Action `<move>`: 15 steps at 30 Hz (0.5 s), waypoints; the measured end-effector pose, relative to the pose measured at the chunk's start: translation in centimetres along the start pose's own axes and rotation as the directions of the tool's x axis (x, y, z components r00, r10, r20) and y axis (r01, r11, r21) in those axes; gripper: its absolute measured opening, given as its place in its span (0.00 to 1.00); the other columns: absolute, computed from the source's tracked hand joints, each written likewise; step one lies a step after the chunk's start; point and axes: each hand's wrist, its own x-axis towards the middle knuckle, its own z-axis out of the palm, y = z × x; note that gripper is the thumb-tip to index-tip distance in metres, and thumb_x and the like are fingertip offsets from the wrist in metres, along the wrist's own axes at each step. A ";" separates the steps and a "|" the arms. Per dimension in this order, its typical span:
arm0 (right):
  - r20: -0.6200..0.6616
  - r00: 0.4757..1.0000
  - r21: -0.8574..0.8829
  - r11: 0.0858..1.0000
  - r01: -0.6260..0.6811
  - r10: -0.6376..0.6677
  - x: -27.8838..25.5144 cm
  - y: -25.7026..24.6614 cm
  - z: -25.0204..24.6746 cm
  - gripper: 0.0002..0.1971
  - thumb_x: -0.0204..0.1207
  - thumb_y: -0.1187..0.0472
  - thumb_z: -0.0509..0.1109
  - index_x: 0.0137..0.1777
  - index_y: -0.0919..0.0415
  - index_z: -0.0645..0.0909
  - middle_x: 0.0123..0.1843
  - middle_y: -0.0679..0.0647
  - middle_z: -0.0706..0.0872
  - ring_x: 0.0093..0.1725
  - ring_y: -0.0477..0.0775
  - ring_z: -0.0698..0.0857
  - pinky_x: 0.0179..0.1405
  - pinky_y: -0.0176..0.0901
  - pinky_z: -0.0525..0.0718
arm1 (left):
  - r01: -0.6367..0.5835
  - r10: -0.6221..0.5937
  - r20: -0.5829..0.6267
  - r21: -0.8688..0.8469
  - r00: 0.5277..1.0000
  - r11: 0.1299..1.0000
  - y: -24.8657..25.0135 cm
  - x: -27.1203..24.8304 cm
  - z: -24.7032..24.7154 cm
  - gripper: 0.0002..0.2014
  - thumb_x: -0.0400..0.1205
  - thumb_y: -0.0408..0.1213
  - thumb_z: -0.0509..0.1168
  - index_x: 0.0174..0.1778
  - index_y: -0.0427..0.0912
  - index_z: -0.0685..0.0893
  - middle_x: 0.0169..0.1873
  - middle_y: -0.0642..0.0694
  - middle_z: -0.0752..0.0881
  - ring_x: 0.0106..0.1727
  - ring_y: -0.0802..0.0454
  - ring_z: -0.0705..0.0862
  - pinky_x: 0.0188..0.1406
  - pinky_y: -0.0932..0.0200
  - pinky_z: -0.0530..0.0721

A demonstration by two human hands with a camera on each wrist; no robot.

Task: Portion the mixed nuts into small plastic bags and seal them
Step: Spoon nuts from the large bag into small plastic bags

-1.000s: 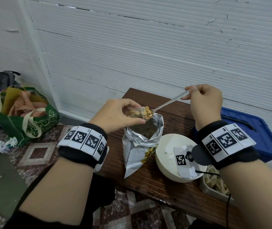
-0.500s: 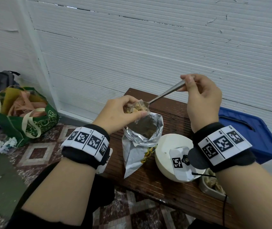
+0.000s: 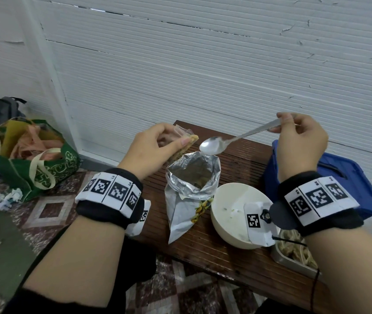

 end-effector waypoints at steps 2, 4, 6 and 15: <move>0.055 0.998 -0.077 0.997 -0.010 0.014 -0.6 0.7 0.2 0.07 0.80 0.56 0.67 0.44 0.53 0.85 0.35 0.49 0.87 0.40 0.48 0.86 0.38 0.32 0.77 | -0.018 0.018 -0.005 0.010 1.000 1.000 0.0 0.0 -0.1 0.07 0.76 0.49 0.72 0.48 0.55 0.85 0.46 0.58 0.88 0.49 0.67 0.85 0.45 0.76 0.80; 0.131 0.991 -0.175 0.984 0.014 0.009 -1.6 1.2 0.4 0.07 0.80 0.54 0.68 0.42 0.53 0.84 0.35 0.47 0.84 0.38 0.47 0.83 0.37 0.33 0.72 | -0.039 0.039 -0.011 0.008 0.999 0.999 0.1 0.0 -0.1 0.07 0.77 0.49 0.72 0.49 0.56 0.85 0.47 0.60 0.88 0.48 0.70 0.85 0.43 0.79 0.79; 0.206 0.979 -0.252 0.966 0.065 -0.012 -2.8 1.6 0.7 0.07 0.80 0.55 0.68 0.42 0.53 0.83 0.32 0.42 0.81 0.36 0.42 0.79 0.37 0.30 0.67 | -0.060 0.060 -0.016 0.001 0.998 0.998 0.2 0.0 0.0 0.06 0.77 0.49 0.72 0.48 0.57 0.85 0.45 0.61 0.88 0.47 0.73 0.84 0.42 0.80 0.79; 0.440 0.897 -0.333 0.935 0.123 0.038 -5.9 3.6 2.4 0.07 0.78 0.54 0.70 0.42 0.55 0.87 0.34 0.46 0.85 0.41 0.48 0.84 0.44 0.43 0.80 | -0.108 0.107 -0.034 -0.012 0.994 0.994 0.4 0.0 -0.1 0.05 0.78 0.45 0.72 0.43 0.63 0.85 0.41 0.65 0.88 0.44 0.72 0.85 0.41 0.77 0.80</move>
